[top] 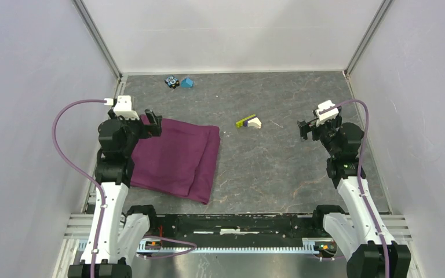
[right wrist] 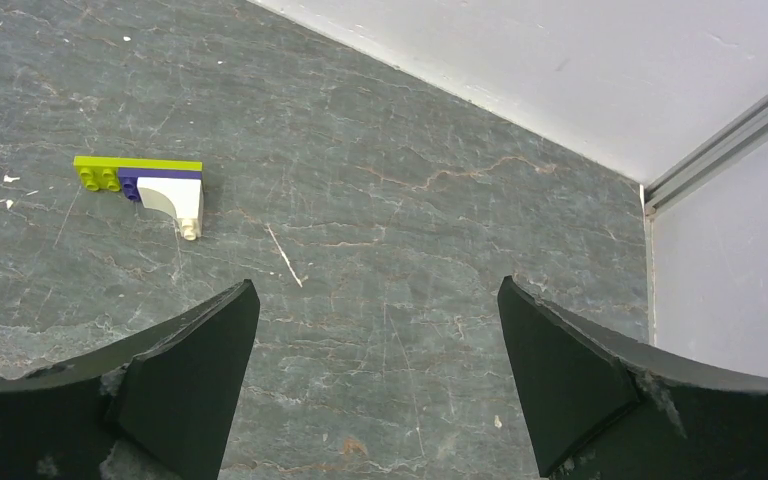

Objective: Open and lay out the surgical kit
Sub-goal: Move the distractor to the center of the board.

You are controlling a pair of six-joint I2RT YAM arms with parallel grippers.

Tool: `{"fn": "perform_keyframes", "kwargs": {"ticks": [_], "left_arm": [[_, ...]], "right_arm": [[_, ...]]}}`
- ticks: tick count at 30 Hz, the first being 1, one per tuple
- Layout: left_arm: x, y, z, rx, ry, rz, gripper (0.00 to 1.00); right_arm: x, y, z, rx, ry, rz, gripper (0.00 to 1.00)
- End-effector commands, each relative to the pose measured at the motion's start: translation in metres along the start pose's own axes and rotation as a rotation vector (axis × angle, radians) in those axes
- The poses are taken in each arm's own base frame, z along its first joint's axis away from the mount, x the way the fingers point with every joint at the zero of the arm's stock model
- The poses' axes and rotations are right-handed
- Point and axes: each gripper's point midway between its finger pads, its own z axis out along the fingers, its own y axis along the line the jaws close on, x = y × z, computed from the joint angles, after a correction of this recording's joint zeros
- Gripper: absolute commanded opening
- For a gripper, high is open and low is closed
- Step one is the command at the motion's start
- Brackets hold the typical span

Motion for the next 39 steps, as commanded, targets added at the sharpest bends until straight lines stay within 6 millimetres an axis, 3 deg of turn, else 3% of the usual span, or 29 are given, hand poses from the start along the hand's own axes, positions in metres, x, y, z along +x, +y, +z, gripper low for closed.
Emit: {"fn": "perform_keyframes", "kwargs": {"ticks": [1,12,18,22,30,39], "left_arm": [[-0.004,-0.003,-0.003,0.029,-0.017,0.025,1.0],[-0.002,-0.002,-0.002,0.027,-0.011,0.022,1.0],[0.001,-0.001,-0.001,0.027,0.011,0.037,1.0],[0.008,-0.012,0.001,0.103,0.051,0.059,1.0],[0.028,-0.021,0.011,0.183,0.138,0.08,1.0],[0.034,-0.022,0.01,0.215,0.171,0.065,1.0]], "right_arm": [[-0.006,-0.001,-0.001,-0.004,-0.027,-0.021,0.97],[-0.003,0.002,0.0,-0.033,-0.025,-0.044,0.97],[0.01,0.011,0.004,-0.09,0.008,-0.065,0.97],[0.021,0.02,0.013,-0.126,0.042,-0.051,0.97],[0.043,0.075,0.056,-0.28,0.213,-0.199,0.97],[0.06,0.118,0.123,-0.483,0.325,-0.164,0.96]]}}
